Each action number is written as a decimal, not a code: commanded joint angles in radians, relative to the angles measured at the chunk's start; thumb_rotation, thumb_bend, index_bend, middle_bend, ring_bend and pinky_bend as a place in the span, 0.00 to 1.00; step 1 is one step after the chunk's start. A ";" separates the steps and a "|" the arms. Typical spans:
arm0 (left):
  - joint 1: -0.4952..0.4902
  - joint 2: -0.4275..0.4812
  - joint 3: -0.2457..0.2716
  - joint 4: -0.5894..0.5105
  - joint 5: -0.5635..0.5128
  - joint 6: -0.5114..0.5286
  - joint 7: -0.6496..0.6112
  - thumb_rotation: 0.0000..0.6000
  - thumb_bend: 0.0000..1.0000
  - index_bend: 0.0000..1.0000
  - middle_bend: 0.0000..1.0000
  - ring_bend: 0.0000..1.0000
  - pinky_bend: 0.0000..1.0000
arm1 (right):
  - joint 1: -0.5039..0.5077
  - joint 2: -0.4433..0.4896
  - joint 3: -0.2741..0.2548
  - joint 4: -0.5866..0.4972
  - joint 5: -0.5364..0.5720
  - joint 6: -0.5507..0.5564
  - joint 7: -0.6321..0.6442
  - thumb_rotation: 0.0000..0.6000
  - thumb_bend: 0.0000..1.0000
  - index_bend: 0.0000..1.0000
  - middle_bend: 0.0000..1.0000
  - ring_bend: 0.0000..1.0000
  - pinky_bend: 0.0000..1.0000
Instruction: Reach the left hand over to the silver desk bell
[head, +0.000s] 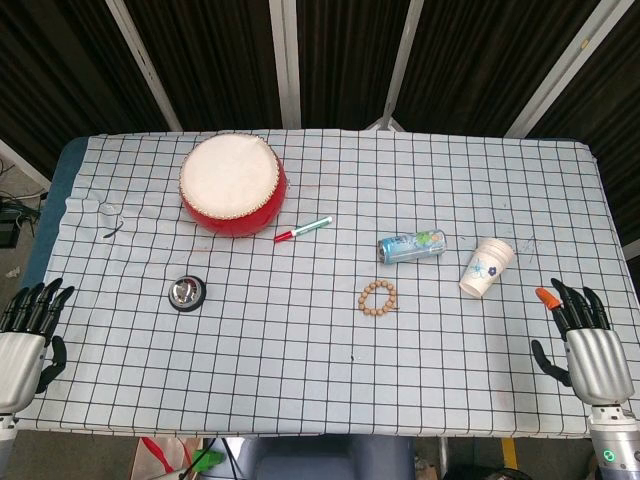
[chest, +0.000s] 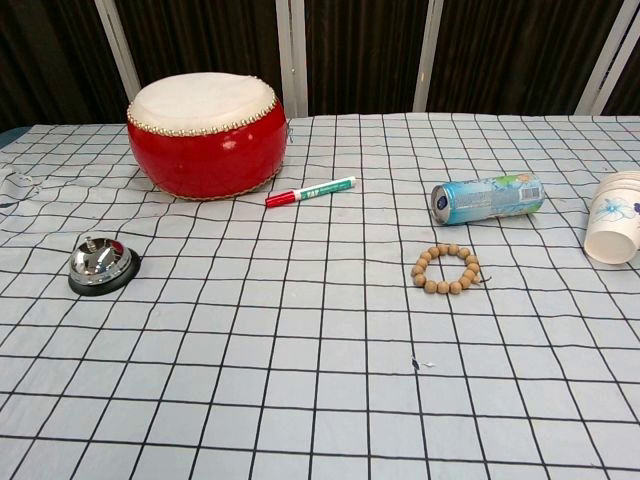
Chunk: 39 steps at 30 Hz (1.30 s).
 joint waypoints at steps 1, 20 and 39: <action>0.003 0.001 0.000 -0.001 -0.002 0.001 0.001 1.00 1.00 0.00 0.01 0.00 0.00 | 0.000 -0.001 -0.001 0.002 0.000 -0.001 0.000 1.00 0.40 0.16 0.08 0.12 0.04; -0.021 -0.025 0.009 0.004 0.007 -0.060 0.042 1.00 1.00 0.00 0.01 0.00 0.00 | -0.001 0.000 -0.008 -0.002 -0.005 -0.006 -0.009 1.00 0.40 0.16 0.08 0.12 0.04; -0.195 -0.172 -0.070 0.195 -0.125 -0.328 -0.001 1.00 1.00 0.00 0.00 0.00 0.00 | -0.001 0.005 -0.014 -0.006 -0.004 -0.018 0.007 1.00 0.40 0.16 0.08 0.12 0.04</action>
